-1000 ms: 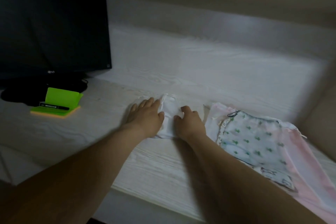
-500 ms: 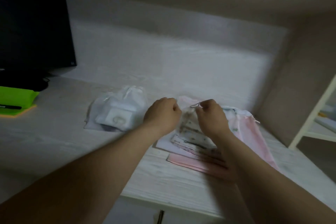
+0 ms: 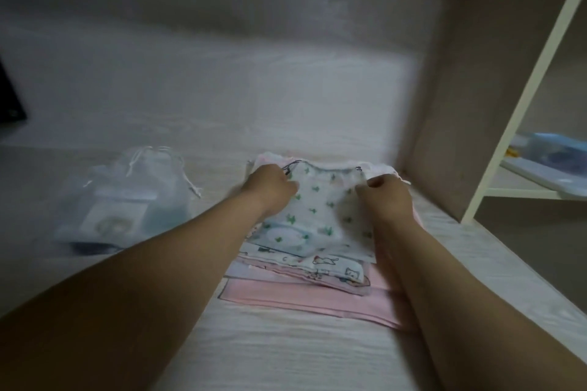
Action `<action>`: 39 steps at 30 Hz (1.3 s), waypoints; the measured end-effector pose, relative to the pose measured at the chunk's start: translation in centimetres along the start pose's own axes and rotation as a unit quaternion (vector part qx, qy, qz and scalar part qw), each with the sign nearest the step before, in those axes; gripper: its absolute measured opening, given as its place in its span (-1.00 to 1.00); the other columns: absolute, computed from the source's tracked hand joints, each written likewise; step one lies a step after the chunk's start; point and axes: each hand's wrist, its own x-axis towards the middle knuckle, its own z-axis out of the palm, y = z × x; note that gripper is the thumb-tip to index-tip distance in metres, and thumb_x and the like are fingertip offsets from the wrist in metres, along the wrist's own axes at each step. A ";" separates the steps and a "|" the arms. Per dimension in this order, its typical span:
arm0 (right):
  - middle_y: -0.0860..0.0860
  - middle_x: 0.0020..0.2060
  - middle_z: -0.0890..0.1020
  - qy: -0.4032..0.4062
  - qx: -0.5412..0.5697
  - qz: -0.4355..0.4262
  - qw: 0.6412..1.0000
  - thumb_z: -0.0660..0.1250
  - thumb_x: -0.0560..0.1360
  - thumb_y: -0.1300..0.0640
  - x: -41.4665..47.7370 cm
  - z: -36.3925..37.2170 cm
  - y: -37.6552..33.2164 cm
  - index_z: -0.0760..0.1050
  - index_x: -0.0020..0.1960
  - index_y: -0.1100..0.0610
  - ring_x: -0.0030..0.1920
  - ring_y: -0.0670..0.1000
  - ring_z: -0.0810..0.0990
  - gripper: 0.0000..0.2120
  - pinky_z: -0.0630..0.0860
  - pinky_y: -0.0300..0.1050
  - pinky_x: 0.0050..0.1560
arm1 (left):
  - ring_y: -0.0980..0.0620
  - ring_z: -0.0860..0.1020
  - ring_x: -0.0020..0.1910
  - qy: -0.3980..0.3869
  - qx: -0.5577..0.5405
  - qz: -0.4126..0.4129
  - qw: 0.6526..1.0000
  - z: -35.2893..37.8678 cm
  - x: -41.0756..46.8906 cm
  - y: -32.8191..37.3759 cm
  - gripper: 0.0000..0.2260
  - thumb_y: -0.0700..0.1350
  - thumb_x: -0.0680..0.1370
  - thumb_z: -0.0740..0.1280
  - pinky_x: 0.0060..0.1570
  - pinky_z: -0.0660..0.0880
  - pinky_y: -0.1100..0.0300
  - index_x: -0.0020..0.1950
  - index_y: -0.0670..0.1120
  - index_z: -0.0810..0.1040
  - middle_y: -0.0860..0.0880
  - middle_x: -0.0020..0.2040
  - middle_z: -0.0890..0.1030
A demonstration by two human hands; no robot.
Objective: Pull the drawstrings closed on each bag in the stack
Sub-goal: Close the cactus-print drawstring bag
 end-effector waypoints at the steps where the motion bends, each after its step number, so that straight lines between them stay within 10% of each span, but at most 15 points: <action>1: 0.08 -0.47 0.49 0.004 0.006 -0.014 1.000 0.36 0.53 0.15 0.0 -0.1 -0.2 0.47 -0.39 0.19 -0.41 0.03 0.42 -0.67 0.30 -0.09 -0.40 | -0.09 0.52 -0.12 0.016 -0.019 0.013 1.000 -0.3 -0.1 0.1 -0.78 -0.01 0.64 0.34 -0.16 0.40 0.13 -0.11 -0.13 0.51 -0.04 -0.16 0.49; 10: 0.14 -0.34 0.48 -0.207 0.316 0.117 0.919 0.40 0.58 0.26 0.0 -3.1 -5.8 0.59 0.02 0.30 -0.50 0.04 0.49 -0.91 0.39 -0.33 -0.46 | -0.07 0.62 -0.49 -0.072 -0.417 -0.120 0.898 -6.1 -3.0 1.0 -0.86 -0.29 0.63 0.24 -0.50 0.58 0.15 -0.09 -0.25 0.54 -0.20 -0.31 0.60; 12: 0.15 -0.35 0.54 -0.220 0.275 0.095 0.931 0.38 0.60 0.27 -1.5 -3.1 -5.5 0.57 0.02 0.32 -0.50 0.02 0.58 -0.91 0.46 -0.37 -0.54 | -0.09 0.61 -0.50 -0.085 -0.415 -0.158 0.892 -5.8 -4.4 -0.5 -0.87 -0.29 0.60 0.22 -0.50 0.57 0.16 -0.10 -0.23 0.52 -0.19 -0.33 0.58; 16: 0.26 -0.02 0.69 -0.305 0.253 0.134 0.908 0.48 0.42 0.14 -2.7 -0.9 -2.5 0.59 0.27 0.38 -0.06 0.27 0.70 -0.51 0.61 0.23 0.18 | -0.10 0.67 -0.27 -0.122 -0.421 -0.177 0.881 -4.7 -5.8 -3.4 -0.81 -0.26 0.60 0.22 -0.18 0.66 0.08 0.06 -0.23 0.62 -0.23 -0.10 0.69; 19: 0.17 -0.08 0.74 -0.320 0.270 0.119 0.900 0.41 0.59 0.01 -2.7 -0.6 -3.2 0.66 0.20 0.24 -0.19 0.14 0.73 -0.66 0.69 -0.02 -0.05 | -0.12 0.66 -0.05 -0.128 -0.434 -0.134 0.882 -5.0 -5.5 -3.0 -0.71 -0.14 0.64 0.30 0.12 0.58 0.04 0.30 -0.25 0.61 -0.23 0.17 0.68; 28: 0.28 0.06 0.74 -0.283 0.282 0.055 0.915 0.40 0.61 0.01 -2.7 1.0 -3.7 0.63 0.22 0.25 -0.01 0.21 0.76 -0.67 0.69 0.13 0.07 | -0.07 0.69 0.06 -0.074 -0.446 -0.040 0.891 -3.3 -3.8 -2.9 -0.69 -0.08 0.66 0.35 0.04 0.63 0.09 0.38 -0.11 0.58 -0.13 0.16 0.72; 32: 0.04 -0.19 0.72 -0.231 0.286 -0.007 0.930 0.36 0.64 -0.06 -3.3 1.2 -2.8 0.63 -0.10 0.07 -0.26 -0.21 0.71 -0.76 0.57 -0.36 -0.24 | -0.09 0.69 0.06 -0.100 -0.454 -0.011 0.885 -2.7 -3.6 -3.5 -0.73 -0.20 0.66 0.31 0.02 0.65 0.08 0.37 -0.09 0.58 -0.18 0.19 0.70; 35: 0.00 -0.06 0.76 -0.222 0.280 -0.027 0.933 0.38 0.54 -0.21 -2.7 1.9 -2.8 0.72 -0.01 -0.01 0.05 0.05 0.76 -0.71 0.63 -0.03 0.20 | -0.09 0.63 0.25 -0.099 -0.437 -0.014 0.894 -2.8 -3.3 -3.4 -0.53 0.04 0.54 0.48 0.25 0.56 -0.04 0.44 0.03 0.54 -0.11 0.33 0.63; 39: 0.05 -0.09 0.78 -0.234 0.304 -0.021 0.923 0.39 0.60 -0.07 -2.9 2.6 -2.6 0.71 0.03 0.10 -0.05 0.10 0.75 -0.74 0.66 -0.05 0.02 | 0.04 0.43 0.44 -0.045 -0.394 0.014 0.918 -3.0 -3.2 -3.1 -0.71 0.21 0.61 0.33 0.50 0.31 -0.07 0.21 0.14 0.71 0.12 0.39 0.54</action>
